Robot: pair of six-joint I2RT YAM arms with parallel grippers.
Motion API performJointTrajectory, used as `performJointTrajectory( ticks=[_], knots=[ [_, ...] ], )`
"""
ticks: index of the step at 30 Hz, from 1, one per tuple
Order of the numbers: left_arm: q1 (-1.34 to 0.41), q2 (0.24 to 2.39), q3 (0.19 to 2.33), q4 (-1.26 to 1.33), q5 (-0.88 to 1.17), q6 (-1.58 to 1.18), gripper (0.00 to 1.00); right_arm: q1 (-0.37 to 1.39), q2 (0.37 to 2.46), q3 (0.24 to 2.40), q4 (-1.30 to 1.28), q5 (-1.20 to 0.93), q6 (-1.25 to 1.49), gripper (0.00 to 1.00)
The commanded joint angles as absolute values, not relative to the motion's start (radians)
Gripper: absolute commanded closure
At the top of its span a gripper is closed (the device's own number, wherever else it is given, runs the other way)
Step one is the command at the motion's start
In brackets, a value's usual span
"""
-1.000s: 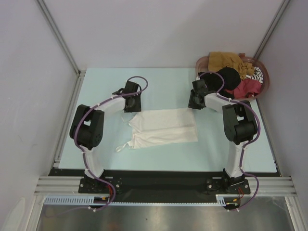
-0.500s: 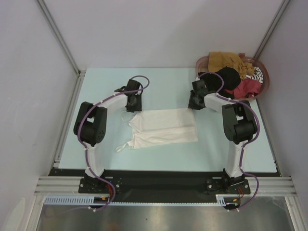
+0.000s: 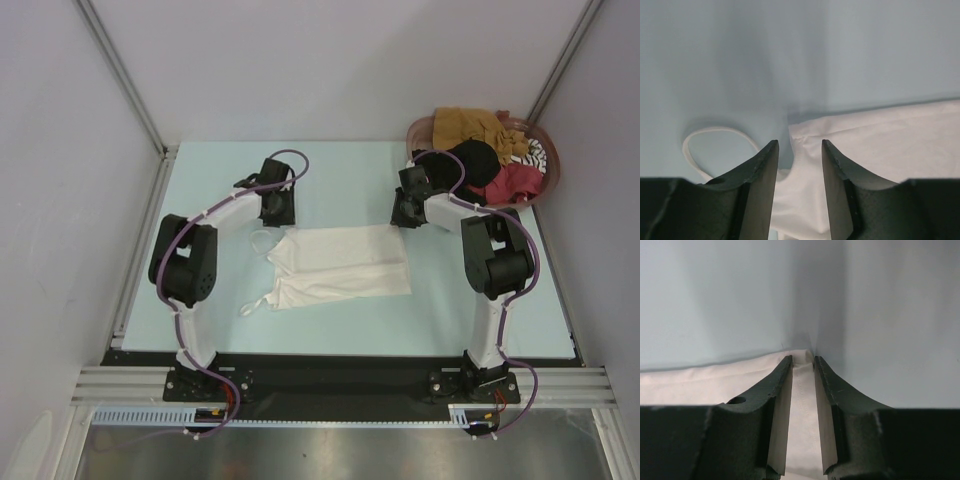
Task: Fold and stack the tank tops
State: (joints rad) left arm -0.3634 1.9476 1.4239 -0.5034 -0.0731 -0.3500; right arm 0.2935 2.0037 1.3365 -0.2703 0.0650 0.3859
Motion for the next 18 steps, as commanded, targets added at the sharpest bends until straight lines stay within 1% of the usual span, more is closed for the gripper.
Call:
performJointTrajectory(
  ticks=[1,3,5,9,10,15,18],
  knots=[
    [-0.356,1.919,1.46,-0.499,-0.038,-0.342,0.53,0.301,2.006,1.364,-0.253,0.061,0.367,0.71],
    [-0.356,1.951,1.476,-0.497,-0.032,-0.341,0.51,0.301,2.006,1.364,-0.256,0.061,0.367,0.71],
    [-0.356,2.015,1.531,-0.555,-0.029,-0.334,0.5,0.301,2.005,1.362,-0.255,0.06,0.367,0.7],
    [-0.353,2.005,1.496,-0.52,-0.018,-0.344,0.5,0.302,2.003,1.361,-0.255,0.058,0.367,0.71],
    [-0.35,2.005,1.491,-0.519,-0.012,-0.348,0.52,0.301,2.002,1.359,-0.255,0.058,0.37,0.71],
    [-0.342,2.022,1.494,-0.532,-0.008,-0.351,0.55,0.301,1.999,1.358,-0.253,0.058,0.371,0.71],
    [-0.337,2.02,1.483,-0.523,0.021,-0.354,0.6,0.301,1.999,1.358,-0.253,0.057,0.37,0.71]
  ],
)
